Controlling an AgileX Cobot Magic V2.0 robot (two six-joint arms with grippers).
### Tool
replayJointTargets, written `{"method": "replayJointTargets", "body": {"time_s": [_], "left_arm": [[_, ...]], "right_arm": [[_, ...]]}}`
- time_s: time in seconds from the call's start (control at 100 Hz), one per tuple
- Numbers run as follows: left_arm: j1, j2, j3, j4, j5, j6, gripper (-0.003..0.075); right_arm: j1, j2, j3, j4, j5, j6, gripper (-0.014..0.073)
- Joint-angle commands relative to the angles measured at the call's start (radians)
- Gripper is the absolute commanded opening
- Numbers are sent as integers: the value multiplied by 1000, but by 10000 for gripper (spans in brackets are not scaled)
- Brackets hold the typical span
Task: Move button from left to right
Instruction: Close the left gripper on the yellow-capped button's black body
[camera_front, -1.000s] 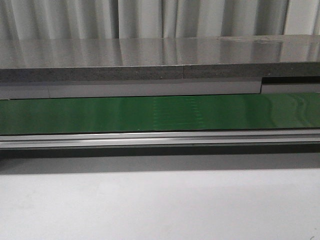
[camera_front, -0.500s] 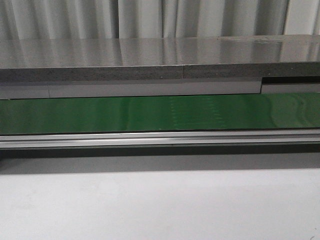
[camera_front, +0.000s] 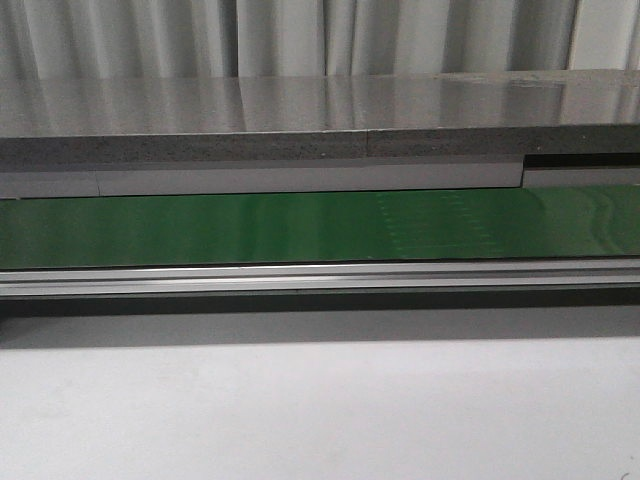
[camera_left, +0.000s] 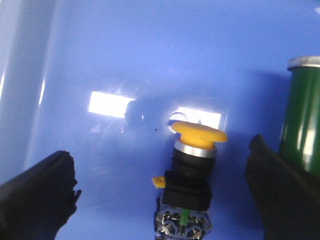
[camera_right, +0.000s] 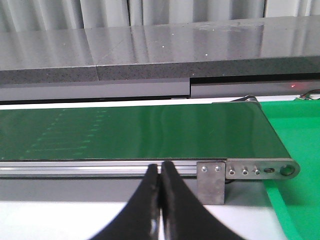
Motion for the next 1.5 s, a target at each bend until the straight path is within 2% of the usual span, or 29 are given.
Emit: {"method": "replayJointTargets", "body": {"time_s": [0.0,1.17,1.27,1.34,1.48,1.49], "left_arm": [[5,-40,-31,-16,-35,0,659],[5,106,-19,-23,-14,0,654],[5,114,-17,-27,-12,0,607],[5,115,-17,-27,-12,0,542],[5,115,-17,-27,-14,0,343],[5,115,-17,-27,-14,0,309]], "right_arm": [[1,-21,-16,-9,-83,-2,-68],[1,-21,-16,-9,-83,-2,-68],[1,-21,-16,-9,-83,-2,-68],[1,-21,-16,-9,-83,-2,-68],[1,-21,-16,-9,-83,-2,-68],[1,-21,-16,-9,-83,-2,-68]]}}
